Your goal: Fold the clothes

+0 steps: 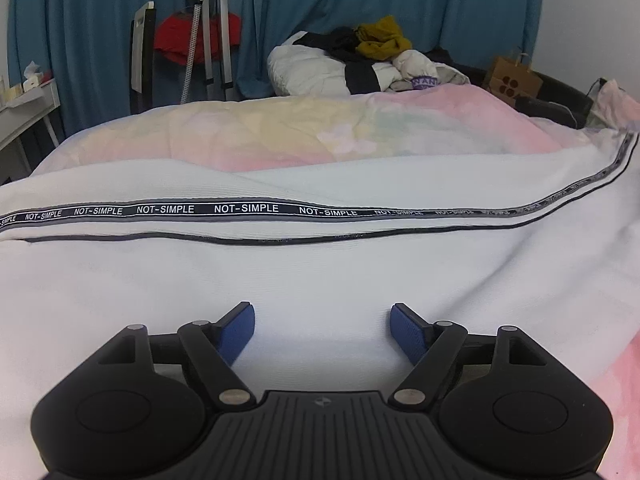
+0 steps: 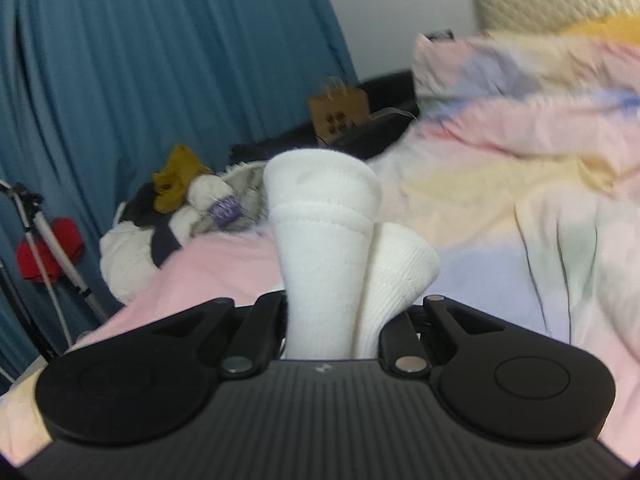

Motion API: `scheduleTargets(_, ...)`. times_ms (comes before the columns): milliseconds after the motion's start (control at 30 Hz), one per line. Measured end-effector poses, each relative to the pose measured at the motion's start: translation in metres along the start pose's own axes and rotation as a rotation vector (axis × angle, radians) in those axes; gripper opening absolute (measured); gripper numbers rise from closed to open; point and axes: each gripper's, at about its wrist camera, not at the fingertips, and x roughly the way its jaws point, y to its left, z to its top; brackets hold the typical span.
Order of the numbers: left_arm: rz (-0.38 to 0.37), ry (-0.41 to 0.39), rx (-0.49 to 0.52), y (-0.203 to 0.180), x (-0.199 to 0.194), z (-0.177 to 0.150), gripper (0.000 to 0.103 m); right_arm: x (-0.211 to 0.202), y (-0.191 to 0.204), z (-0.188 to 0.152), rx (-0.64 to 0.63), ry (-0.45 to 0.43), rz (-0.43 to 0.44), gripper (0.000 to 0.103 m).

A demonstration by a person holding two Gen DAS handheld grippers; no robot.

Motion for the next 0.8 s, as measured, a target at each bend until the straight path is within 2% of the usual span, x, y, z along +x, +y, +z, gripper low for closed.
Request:
scheduleTargets(200, -0.044, -0.014, -0.095, 0.018, -0.014, 0.005, 0.077, -0.048, 0.057, 0.023, -0.155, -0.103, 0.082, 0.013)
scheduleTargets(333, -0.074, -0.068, -0.206, 0.039, -0.035, 0.015, 0.077, -0.083, 0.101, 0.029, -0.238, -0.160, 0.150, 0.013)
scheduleTargets(467, -0.075, -0.127, -0.268, 0.059, -0.059, 0.024, 0.077, -0.122, 0.151, 0.024, -0.338, -0.216, 0.231, 0.013)
scheduleTargets(633, -0.093, -0.185, -0.350, 0.096, -0.102, 0.035, 0.077, -0.171, 0.207, -0.005, -0.422, -0.261, 0.330, 0.013)
scheduleTargets(733, -0.122, -0.309, -0.392, 0.131, -0.147, 0.039, 0.081, -0.197, 0.235, -0.042, -0.484, -0.283, 0.387, 0.013)
scheduleTargets(800, -0.134, -0.346, -0.432, 0.152, -0.168, 0.036, 0.081, -0.213, 0.254, -0.074, -0.534, -0.292, 0.425, 0.013)
